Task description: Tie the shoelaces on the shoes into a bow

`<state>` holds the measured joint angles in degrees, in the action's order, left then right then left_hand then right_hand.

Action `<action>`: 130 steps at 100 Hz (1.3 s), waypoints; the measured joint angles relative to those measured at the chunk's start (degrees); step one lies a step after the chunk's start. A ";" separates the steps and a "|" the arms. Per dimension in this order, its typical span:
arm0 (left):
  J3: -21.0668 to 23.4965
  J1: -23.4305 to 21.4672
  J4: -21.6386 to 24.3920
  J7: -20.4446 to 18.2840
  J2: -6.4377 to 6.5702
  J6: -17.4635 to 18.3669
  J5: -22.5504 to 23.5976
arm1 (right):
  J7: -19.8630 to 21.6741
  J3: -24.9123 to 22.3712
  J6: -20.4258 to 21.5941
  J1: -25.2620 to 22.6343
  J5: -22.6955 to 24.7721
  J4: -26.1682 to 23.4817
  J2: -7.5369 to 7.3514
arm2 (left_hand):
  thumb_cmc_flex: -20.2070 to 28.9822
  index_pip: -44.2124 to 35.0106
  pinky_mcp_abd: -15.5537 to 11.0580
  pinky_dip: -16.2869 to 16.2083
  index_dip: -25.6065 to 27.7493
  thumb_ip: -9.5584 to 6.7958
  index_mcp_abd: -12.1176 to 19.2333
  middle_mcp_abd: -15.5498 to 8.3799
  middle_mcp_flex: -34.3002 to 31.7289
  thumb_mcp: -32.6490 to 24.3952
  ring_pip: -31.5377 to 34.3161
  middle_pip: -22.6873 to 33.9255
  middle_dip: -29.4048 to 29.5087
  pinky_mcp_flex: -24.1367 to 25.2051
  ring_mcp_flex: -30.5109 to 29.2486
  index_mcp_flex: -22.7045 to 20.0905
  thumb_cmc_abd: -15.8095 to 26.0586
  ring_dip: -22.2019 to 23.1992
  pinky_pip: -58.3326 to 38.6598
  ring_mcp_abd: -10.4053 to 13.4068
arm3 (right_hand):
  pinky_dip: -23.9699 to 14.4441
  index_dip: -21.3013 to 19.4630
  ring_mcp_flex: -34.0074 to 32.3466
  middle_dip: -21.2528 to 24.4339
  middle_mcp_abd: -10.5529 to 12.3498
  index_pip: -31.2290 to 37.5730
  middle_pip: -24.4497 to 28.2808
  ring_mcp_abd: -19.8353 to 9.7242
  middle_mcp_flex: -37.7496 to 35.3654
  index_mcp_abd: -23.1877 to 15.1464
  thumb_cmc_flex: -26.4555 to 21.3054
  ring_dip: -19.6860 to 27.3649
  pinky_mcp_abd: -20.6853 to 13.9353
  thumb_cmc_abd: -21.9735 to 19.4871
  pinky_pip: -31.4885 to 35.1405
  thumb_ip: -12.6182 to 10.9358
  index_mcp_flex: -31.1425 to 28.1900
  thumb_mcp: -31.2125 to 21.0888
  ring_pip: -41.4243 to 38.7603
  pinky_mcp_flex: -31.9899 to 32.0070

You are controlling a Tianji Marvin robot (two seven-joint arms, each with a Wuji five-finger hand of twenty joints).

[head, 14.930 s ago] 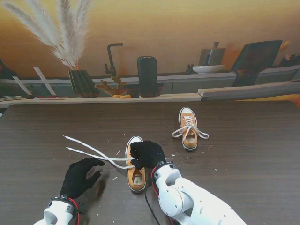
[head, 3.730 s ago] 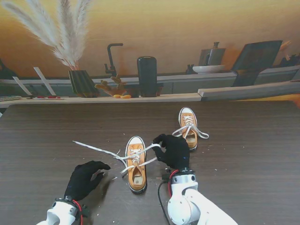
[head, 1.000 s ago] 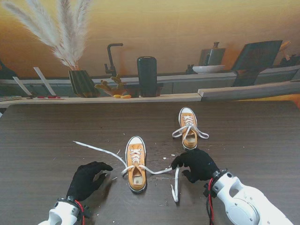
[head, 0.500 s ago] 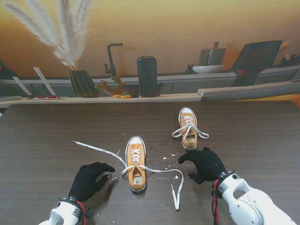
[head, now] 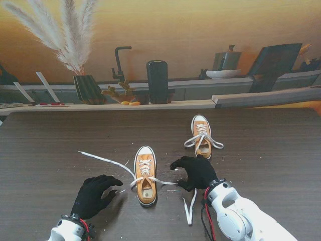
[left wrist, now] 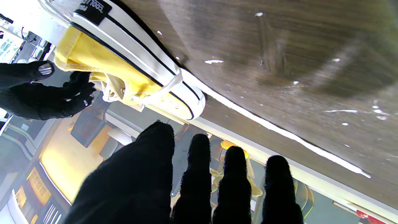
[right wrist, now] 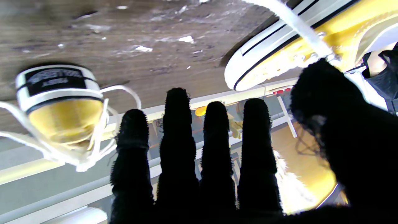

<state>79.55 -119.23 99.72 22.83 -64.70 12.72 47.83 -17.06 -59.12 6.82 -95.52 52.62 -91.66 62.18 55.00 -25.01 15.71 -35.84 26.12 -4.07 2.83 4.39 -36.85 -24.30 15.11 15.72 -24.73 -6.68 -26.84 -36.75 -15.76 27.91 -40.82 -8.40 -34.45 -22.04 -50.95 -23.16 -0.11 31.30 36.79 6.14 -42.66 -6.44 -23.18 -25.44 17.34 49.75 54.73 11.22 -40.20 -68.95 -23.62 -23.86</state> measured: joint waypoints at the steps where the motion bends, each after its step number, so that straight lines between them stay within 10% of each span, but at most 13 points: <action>1: 0.03 -0.03 0.02 0.01 0.00 0.00 0.00 | -0.07 0.32 -0.07 0.26 0.00 0.22 0.03 | 0.00 0.00 0.00 0.00 0.00 0.00 0.00 0.00 0.00 0.00 0.00 0.00 0.00 0.00 0.00 0.00 0.00 0.00 0.00 0.00 | 0.00 0.00 0.00 0.00 0.00 0.00 0.00 0.00 0.00 0.00 0.00 0.00 0.00 0.00 0.00 0.00 -0.01 0.00 -0.01 0.00; 94: 0.91 -1.27 0.80 0.82 -0.06 1.04 -0.09 | -3.48 17.18 -5.51 11.79 -7.01 11.87 3.17 | 0.00 0.01 0.00 0.01 0.00 -0.02 0.00 0.00 0.01 0.00 -0.13 -0.01 -0.01 0.00 0.00 -0.08 0.00 0.00 0.61 0.00 | 0.01 -1.79 0.86 -0.77 -0.94 1.43 1.11 -0.56 -1.42 1.27 2.86 -0.26 0.05 -4.76 0.62 0.00 -5.88 4.62 -2.41 0.64; 130: 0.90 -1.30 0.79 1.16 -0.11 1.05 -0.37 | -7.39 18.89 -4.54 14.13 -11.15 16.13 5.31 | 0.05 0.01 0.00 0.01 0.00 -0.02 0.00 0.00 0.01 0.00 -0.14 -0.01 -0.01 0.00 0.00 -0.10 0.00 0.00 0.62 0.00 | 0.58 5.74 -1.55 -2.12 -0.99 24.72 2.16 -2.17 -10.07 -8.95 -1.88 -1.63 0.61 -9.25 2.20 6.40 -14.16 7.79 -4.80 -0.69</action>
<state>80.45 -120.53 100.51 24.00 -64.82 13.77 47.46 -24.45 -40.23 2.28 -81.39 41.47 -75.53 67.50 55.06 -25.00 15.70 -35.83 26.12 -4.09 2.83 4.39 -36.84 -24.30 14.96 15.71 -24.74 -6.68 -26.85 -36.84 -15.76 27.91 -40.20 -8.40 -33.87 -16.31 -52.50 -25.28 -1.09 56.02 38.95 3.97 -52.73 -15.39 -25.06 -27.07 17.95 40.50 56.93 17.63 -54.35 -61.16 -28.42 -24.55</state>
